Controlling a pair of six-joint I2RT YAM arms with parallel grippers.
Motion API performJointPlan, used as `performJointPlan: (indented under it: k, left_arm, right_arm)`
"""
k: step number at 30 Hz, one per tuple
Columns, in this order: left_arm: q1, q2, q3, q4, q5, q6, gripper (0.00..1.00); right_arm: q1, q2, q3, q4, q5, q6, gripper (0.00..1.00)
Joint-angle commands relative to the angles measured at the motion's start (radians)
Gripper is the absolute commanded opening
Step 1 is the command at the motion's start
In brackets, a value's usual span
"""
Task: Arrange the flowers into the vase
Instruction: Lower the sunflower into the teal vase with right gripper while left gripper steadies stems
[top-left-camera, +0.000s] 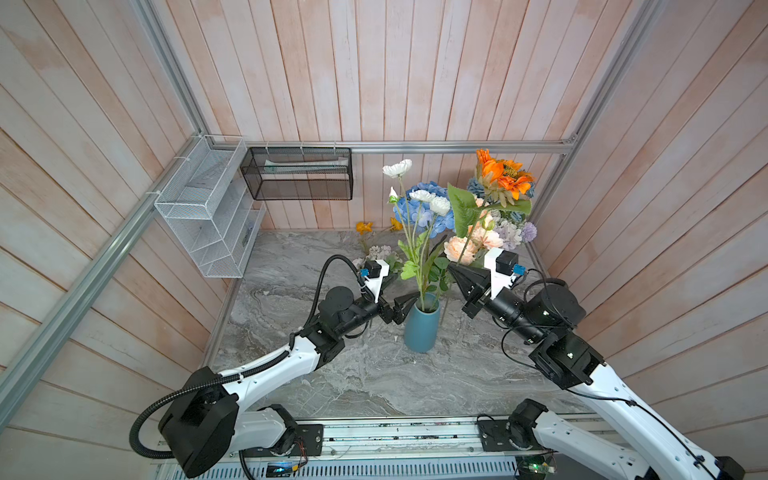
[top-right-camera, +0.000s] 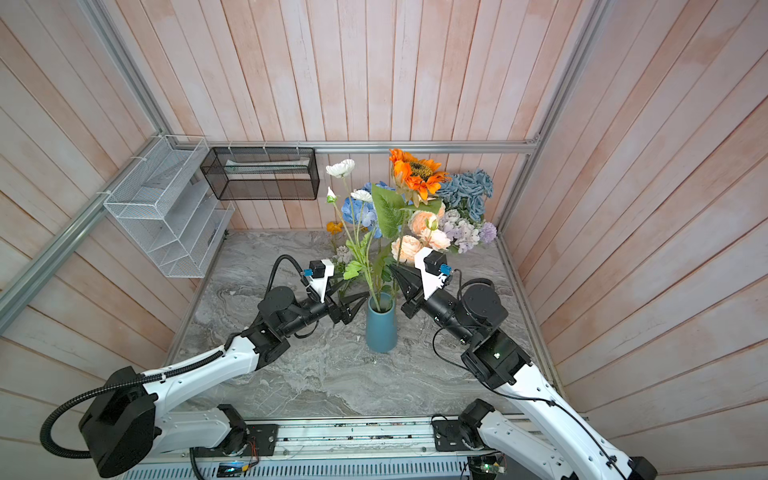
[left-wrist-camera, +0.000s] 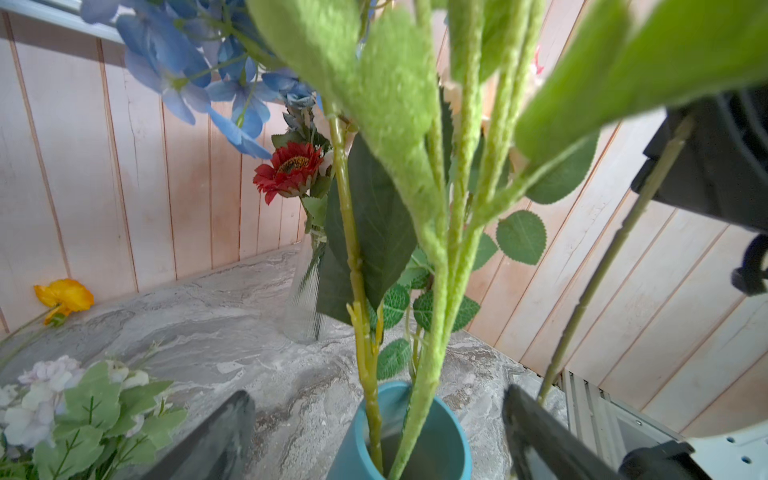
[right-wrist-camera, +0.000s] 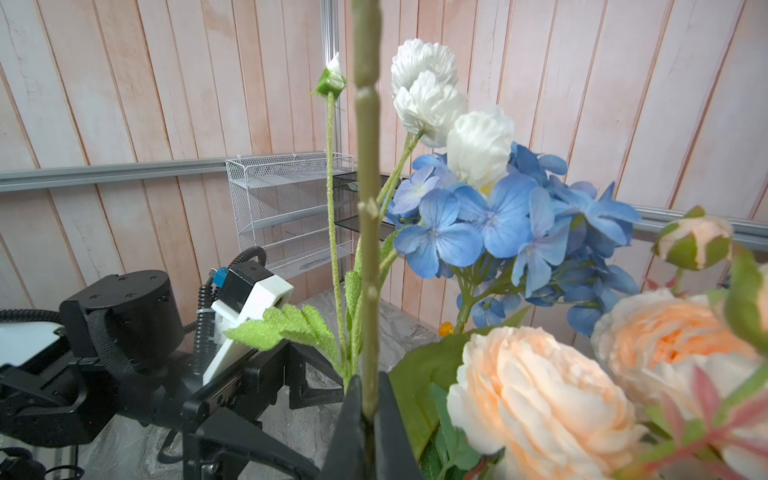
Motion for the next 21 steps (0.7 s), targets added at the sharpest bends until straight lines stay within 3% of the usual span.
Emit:
performJointPlan:
  k: [1,9,13,21]
  left_arm:
    - [0.000,0.032,0.051,0.030,0.017,0.040,0.89]
    - [0.027,0.091,0.082,0.058,0.007,0.030,0.62]
    - [0.031,0.101,0.088,0.068,0.016,0.029,0.55]
    - [0.032,0.104,0.090,0.077,0.022,0.032,0.52]
  right_arm:
    - [-0.007,0.016,0.057,0.074,-0.010,-0.048,0.00]
    - [-0.015,0.080,0.087,0.175,-0.051,-0.096,0.00]
    - [-0.033,0.110,0.070,0.227,-0.067,-0.099,0.00]
    - [-0.091,0.152,-0.030,0.347,-0.125,-0.025,0.00]
